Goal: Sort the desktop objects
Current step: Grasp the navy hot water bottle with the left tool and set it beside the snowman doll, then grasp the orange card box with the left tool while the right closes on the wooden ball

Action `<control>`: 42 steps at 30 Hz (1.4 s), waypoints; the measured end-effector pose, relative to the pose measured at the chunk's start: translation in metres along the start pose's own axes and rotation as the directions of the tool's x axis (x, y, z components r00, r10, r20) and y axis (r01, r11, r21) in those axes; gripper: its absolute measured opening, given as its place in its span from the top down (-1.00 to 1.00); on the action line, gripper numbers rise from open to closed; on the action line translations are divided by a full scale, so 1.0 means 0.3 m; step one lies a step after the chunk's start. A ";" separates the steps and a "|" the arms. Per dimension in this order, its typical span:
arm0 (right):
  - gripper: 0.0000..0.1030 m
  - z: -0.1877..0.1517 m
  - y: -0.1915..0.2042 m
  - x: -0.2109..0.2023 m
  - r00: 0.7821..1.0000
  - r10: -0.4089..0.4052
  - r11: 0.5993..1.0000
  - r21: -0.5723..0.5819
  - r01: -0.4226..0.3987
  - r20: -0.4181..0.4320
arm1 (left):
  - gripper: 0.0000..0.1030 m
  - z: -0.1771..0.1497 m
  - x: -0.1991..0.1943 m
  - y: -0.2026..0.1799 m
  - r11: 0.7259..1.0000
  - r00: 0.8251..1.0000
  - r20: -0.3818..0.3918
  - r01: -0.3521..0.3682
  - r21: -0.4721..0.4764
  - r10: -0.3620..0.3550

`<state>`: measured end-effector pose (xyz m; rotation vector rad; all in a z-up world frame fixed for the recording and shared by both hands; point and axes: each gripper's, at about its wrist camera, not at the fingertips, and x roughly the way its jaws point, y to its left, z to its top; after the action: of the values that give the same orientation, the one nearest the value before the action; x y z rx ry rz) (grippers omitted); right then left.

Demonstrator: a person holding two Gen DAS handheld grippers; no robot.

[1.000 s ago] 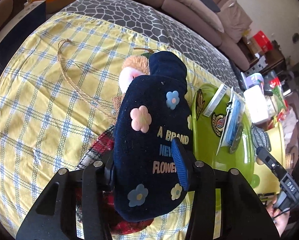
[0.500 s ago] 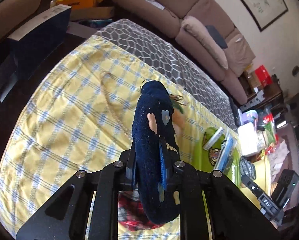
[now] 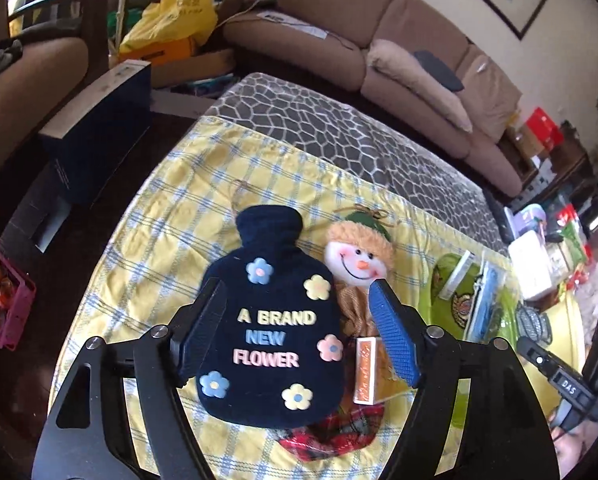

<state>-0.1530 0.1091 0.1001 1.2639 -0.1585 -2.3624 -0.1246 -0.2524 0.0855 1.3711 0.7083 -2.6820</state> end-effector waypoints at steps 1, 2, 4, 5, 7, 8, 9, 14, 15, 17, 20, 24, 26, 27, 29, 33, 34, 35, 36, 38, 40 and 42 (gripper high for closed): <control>0.54 -0.001 0.000 0.001 1.000 -0.001 1.000 -0.001 0.001 -0.001 | -0.38 -0.010 0.014 -0.019 1.000 0.999 -0.027 0.030 0.009 -0.030; 0.54 0.000 0.000 0.002 1.000 -0.002 1.000 0.000 0.002 -0.002 | -0.38 -0.023 0.033 -0.037 0.998 0.997 -0.058 0.056 0.011 -0.055; 0.54 0.000 0.000 0.002 1.000 -0.003 1.000 0.002 0.003 -0.001 | -0.37 -0.050 0.077 -0.067 0.994 0.986 -0.127 0.105 0.001 -0.104; 0.54 0.000 -0.001 0.001 1.000 -0.002 1.000 0.003 0.002 0.000 | -0.33 -0.065 0.103 -0.071 0.990 0.976 -0.166 0.136 -0.029 -0.139; 0.53 0.001 0.000 -0.003 1.000 0.000 1.000 0.004 0.000 0.004 | -0.08 -0.089 0.155 -0.063 0.973 0.947 -0.233 0.200 -0.115 -0.223; 0.53 0.001 0.000 -0.004 1.000 0.000 1.000 0.003 0.000 0.004 | -0.01 -0.102 0.172 -0.058 0.964 0.935 -0.251 0.220 -0.149 -0.252; 0.53 0.001 -0.001 -0.006 1.000 0.001 1.000 0.002 -0.001 0.004 | 0.08 -0.105 0.179 -0.060 0.961 0.930 -0.256 0.226 -0.162 -0.262; 0.53 0.000 0.001 -0.006 1.000 0.001 1.000 0.002 -0.001 0.001 | 0.22 -0.109 0.191 -0.093 0.969 0.936 -0.258 0.212 -0.129 -0.240; 0.52 0.000 -0.001 -0.006 1.000 0.002 1.000 0.004 -0.002 -0.001 | 0.21 -0.113 0.196 -0.096 0.968 0.935 -0.262 0.211 -0.133 -0.240; 0.51 -0.002 -0.007 -0.004 1.000 0.001 1.000 0.007 -0.001 -0.008 | 0.13 -0.120 0.202 -0.105 0.970 0.933 -0.272 0.207 -0.124 -0.234; 0.50 -0.005 -0.018 0.000 1.000 -0.001 1.000 0.018 0.002 -0.015 | 0.02 -0.131 0.220 -0.121 0.974 0.932 -0.286 0.200 -0.108 -0.223; 0.28 -0.007 -0.014 0.003 1.000 0.000 1.000 0.017 0.000 -0.016 | 0.02 -0.147 0.247 -0.117 0.969 0.922 -0.301 0.212 -0.128 -0.242; 0.27 -0.007 -0.010 0.004 1.000 0.002 1.000 0.016 -0.002 -0.015 | 0.07 -0.152 0.258 -0.115 0.959 0.911 -0.307 0.237 -0.156 -0.275; 0.26 -0.007 -0.009 0.005 1.000 0.003 1.000 0.015 -0.002 -0.016 | 0.14 -0.156 0.264 -0.110 0.957 0.909 -0.309 0.239 -0.165 -0.280; 0.26 -0.007 -0.007 0.009 1.000 0.004 1.000 0.015 -0.004 -0.019 | 0.40 -0.165 0.283 -0.105 0.957 0.905 -0.322 0.231 -0.177 -0.278; 0.20 -0.002 -0.003 0.016 1.000 0.005 1.000 0.018 -0.005 -0.020 | 0.48 -0.173 0.285 -0.088 0.946 0.904 -0.303 0.245 -0.214 -0.302; 0.18 -0.001 -0.002 0.016 1.000 0.006 1.000 0.021 -0.006 -0.018 | 0.52 -0.171 0.278 -0.085 0.940 0.904 -0.289 0.255 -0.225 -0.314; 0.13 0.001 -0.003 0.016 1.000 0.008 1.000 0.024 -0.007 -0.014 | 0.54 -0.170 0.271 -0.085 0.935 0.904 -0.278 0.263 -0.238 -0.325; 0.09 0.003 -0.003 0.016 1.000 0.009 1.000 0.028 -0.008 -0.010 | 0.58 -0.168 0.264 -0.084 0.931 0.904 -0.269 0.269 -0.246 -0.332; 0.07 0.005 -0.005 0.016 1.000 0.012 0.999 0.036 -0.011 -0.005 | 0.62 -0.159 0.243 -0.086 0.926 0.908 -0.244 0.278 -0.254 -0.340; 0.04 0.003 -0.005 0.020 1.000 0.015 0.999 0.045 -0.015 -0.007 | 0.64 -0.147 0.222 -0.090 0.929 0.915 -0.226 0.278 -0.246 -0.334; -0.02 0.003 -0.007 0.032 1.000 0.017 0.998 0.052 -0.017 -0.016 | 0.65 -0.137 0.202 -0.096 0.935 0.924 -0.213 0.267 -0.232 -0.317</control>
<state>-0.1590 0.1067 0.0925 1.3008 -0.2265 -2.3468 -0.1373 -0.1997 0.0284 1.6810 1.2650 -2.5734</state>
